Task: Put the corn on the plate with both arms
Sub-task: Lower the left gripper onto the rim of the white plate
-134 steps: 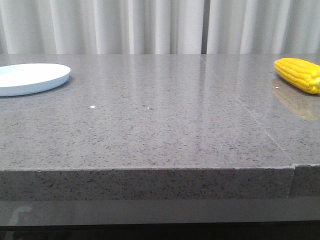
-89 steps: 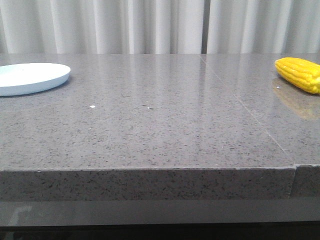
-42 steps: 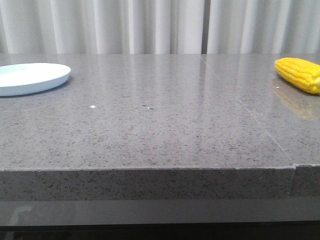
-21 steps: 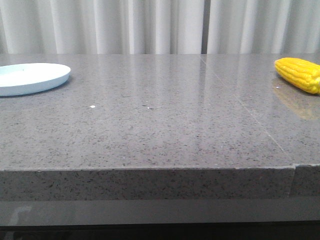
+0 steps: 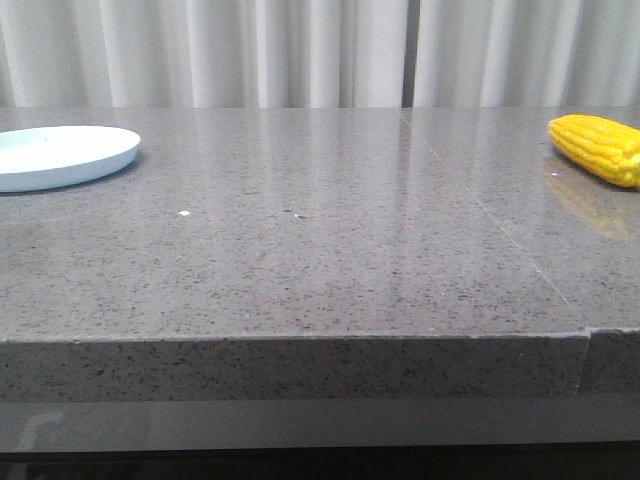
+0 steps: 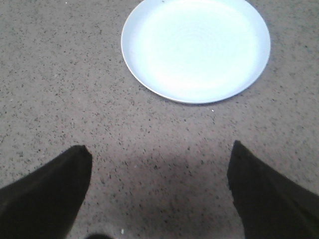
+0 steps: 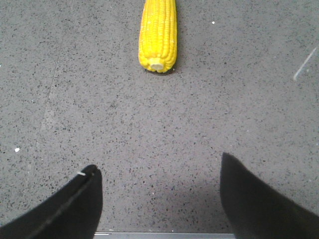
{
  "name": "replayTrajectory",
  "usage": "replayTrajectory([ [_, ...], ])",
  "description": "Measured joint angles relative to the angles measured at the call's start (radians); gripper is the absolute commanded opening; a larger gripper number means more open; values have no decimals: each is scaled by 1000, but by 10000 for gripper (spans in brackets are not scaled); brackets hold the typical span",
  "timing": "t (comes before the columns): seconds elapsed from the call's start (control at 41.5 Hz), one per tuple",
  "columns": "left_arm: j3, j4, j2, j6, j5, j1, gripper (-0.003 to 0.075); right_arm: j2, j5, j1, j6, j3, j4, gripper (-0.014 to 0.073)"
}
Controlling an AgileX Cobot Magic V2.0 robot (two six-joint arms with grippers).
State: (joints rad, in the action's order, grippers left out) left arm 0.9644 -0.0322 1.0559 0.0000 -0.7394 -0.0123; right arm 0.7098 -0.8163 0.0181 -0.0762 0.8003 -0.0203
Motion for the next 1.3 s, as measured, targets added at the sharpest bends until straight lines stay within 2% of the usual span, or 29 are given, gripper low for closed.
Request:
replayTrajectory([
  [0.169,125,41,173,31,0,-79,547,0,0,0,0,0,0,528],
  [0.409,300,362,435,281,-34,-193,547,0,0,0,2,0,0,528],
  [0.506,362,425,527,317,-37,-209,546,0,0,0,2,0,0,528],
  [0.915,540,452,803,335,-35,-214,545,0,0,0,2,0,0,528],
  [1.228,561,455,862,336,-37,-214,544,0,0,0,2,0,0,528],
  [1.3,561,455,864,336,-41,-214,500,0,0,0,2,0,0,528],
])
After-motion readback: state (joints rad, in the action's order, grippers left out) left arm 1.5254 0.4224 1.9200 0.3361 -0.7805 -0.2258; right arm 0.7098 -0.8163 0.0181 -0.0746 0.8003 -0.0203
